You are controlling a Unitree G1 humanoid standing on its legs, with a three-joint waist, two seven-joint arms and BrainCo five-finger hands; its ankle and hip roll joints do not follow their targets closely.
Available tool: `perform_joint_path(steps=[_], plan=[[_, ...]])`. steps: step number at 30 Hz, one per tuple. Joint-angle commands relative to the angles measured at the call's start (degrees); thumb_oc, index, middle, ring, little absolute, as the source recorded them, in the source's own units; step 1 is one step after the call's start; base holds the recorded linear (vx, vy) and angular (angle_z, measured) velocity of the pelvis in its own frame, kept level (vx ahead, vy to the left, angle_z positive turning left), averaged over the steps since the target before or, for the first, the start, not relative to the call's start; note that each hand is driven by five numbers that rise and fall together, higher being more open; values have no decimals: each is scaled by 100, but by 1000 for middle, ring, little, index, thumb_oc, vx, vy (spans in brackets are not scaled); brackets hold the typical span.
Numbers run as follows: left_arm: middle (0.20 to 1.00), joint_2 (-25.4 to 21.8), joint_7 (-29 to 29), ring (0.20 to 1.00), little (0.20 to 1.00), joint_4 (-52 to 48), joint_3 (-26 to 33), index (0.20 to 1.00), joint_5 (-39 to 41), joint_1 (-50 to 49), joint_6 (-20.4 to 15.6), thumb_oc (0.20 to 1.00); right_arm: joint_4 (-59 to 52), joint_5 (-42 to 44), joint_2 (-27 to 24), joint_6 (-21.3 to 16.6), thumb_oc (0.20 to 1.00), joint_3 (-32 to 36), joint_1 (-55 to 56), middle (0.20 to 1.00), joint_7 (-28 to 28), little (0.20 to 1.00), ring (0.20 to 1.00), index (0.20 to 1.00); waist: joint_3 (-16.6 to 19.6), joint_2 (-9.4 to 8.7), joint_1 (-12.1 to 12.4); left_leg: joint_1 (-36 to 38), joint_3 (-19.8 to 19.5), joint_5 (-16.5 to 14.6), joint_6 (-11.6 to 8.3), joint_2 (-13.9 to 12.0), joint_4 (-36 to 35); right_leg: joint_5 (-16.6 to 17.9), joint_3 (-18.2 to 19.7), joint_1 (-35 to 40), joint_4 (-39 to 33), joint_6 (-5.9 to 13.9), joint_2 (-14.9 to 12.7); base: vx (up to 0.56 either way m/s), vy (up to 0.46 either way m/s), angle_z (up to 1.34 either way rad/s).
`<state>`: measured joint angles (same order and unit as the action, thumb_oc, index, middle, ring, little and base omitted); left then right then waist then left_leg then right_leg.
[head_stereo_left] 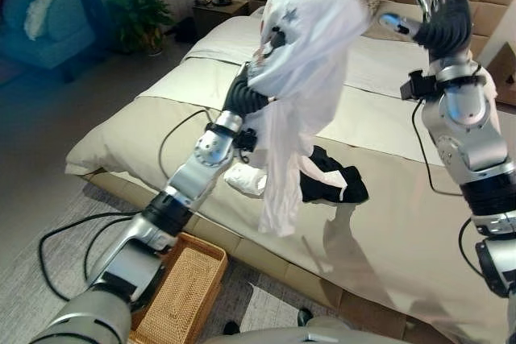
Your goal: Pick up clothes into the bucket
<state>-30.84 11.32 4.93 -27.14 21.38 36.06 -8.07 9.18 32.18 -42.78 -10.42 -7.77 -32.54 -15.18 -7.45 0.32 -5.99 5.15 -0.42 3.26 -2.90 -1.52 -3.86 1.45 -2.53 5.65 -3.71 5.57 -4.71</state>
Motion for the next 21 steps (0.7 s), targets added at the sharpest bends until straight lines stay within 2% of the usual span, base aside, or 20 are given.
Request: perform_joint_path(steps=[1, 3, 4, 5, 8, 9, 10, 14, 16, 17, 18, 21], plan=[[200, -467, -58, 200, 200, -429, 517, 200, 202, 203, -367, 200, 49, -1, 66, 46, 1000, 446, 427, 1000, 64, 1000, 1000, 1000, 147, -150, 159, -311, -189, -754, 212, 340, 905, -356, -155, -360, 888, 136, -261, -4, -2, 5], [200, -977, -163, 200, 200, -558, 627, 200, 264, 183, -446, 200, 237, 147, 231, 54, 1000, 665, 1122, 1000, 358, 1000, 1000, 1000, 104, -108, 209, -380, -274, -730, 210, 370, 928, -366, -229, -380, 900, 140, -277, -15, -8, 25], [200, -978, -163, 200, 200, -558, 625, 200, 264, 183, -446, 200, 236, 147, 232, 54, 1000, 668, 1125, 1000, 359, 1000, 1000, 1000, 106, -110, 208, -382, -276, -730, 210, 371, 929, -366, -231, -381, 900, 140, -278, -28, -17, 32], [200, -1526, -206, 200, 200, -578, 683, 200, 355, 224, -540, 200, 782, 207, 449, 98, 1000, 705, 1476, 1000, 539, 1000, 1000, 1000, 51, -64, 284, -464, -359, -704, 203, 402, 969, -360, -306, -405, 911, 137, -304, -37, -20, 19], [200, -2394, -301, 200, 200, -314, 801, 200, 396, 373, -624, 200, 1332, -73, 868, 154, 1000, 812, 2040, 1000, 648, 1000, 1000, 1000, -20, 27, 362, -612, -496, -671, 195, 445, 1021, -372, -422, -490, 948, 137, -335, -27, -18, 22], [200, -2396, -301, 200, 200, -312, 798, 200, 397, 376, -625, 200, 1332, -73, 870, 153, 1000, 813, 2040, 1000, 648, 1000, 1000, 1000, -18, 25, 360, -616, -498, -671, 195, 446, 1023, -373, -424, -492, 949, 137, -336, -22, -20, 33], [200, -2887, -215, 200, 200, -155, 949, 200, 320, 423, -717, 200, 1770, 23, 1251, 75, 1000, 932, 2340, 1000, 712, 1000, 1000, 1000, -80, 86, 413, -693, -581, -649, 192, 468, 1048, -380, -500, -530, 957, 144, -349, -23, -17, 27], [200, -3412, 10, 200, 200, 98, 1325, 200, -412, 197, -763, 200, 2387, -124, 1715, -12, 1000, 1098, 2708, 1000, 749, 1000, 1000, 1000, -218, 168, 472, -838, -722, -626, 189, 509, 1108, -409, -578, -638, 1041, 133, -369, -32, 0, 26], [200, -3725, 199, 200, 200, 254, 1603, 200, -1111, -101, -693, 200, 2965, -303, 1889, -52, 1000, 1097, 2831, 1000, 723, 1000, 1000, 1000, -304, 198, 483, -923, -764, -613, 183, 521, 1144, -413, -609, -690, 1064, 135, -380, -29, 9, 17], [200, -3726, 199, 200, 200, 249, 1619, 200, -1112, -117, -692, 200, 2969, -302, 1886, -54, 1000, 1091, 2827, 1000, 723, 1000, 1000, 1000, -303, 200, 476, -925, -766, -613, 183, 522, 1146, -414, -611, -691, 1065, 135, -380, -34, 15, 4], [200, -3881, 320, 200, 200, 315, 1944, 200, -1539, -502, -653, 200, 3484, -379, 2054, -60, 1000, 1161, 2913, 1000, 636, 1000, 1000, 1000, -401, 222, 496, -1011, -806, -602, 176, 522, 1165, -428, -645, -779, 1102, 128, -384, -45, 22, 3], [200, -3812, 496, 200, 200, 508, 2450, 200, -1772, -1075, -624, 200, 4147, -524, 2283, -22, 1000, 1044, 3056, 1000, 671, 1000, 1000, 1000, -565, 241, 498, -1175, -873, -557, 169, 523, 1189, -428, -688, -934, 1155, 118, -393, -66, 38, 12]])
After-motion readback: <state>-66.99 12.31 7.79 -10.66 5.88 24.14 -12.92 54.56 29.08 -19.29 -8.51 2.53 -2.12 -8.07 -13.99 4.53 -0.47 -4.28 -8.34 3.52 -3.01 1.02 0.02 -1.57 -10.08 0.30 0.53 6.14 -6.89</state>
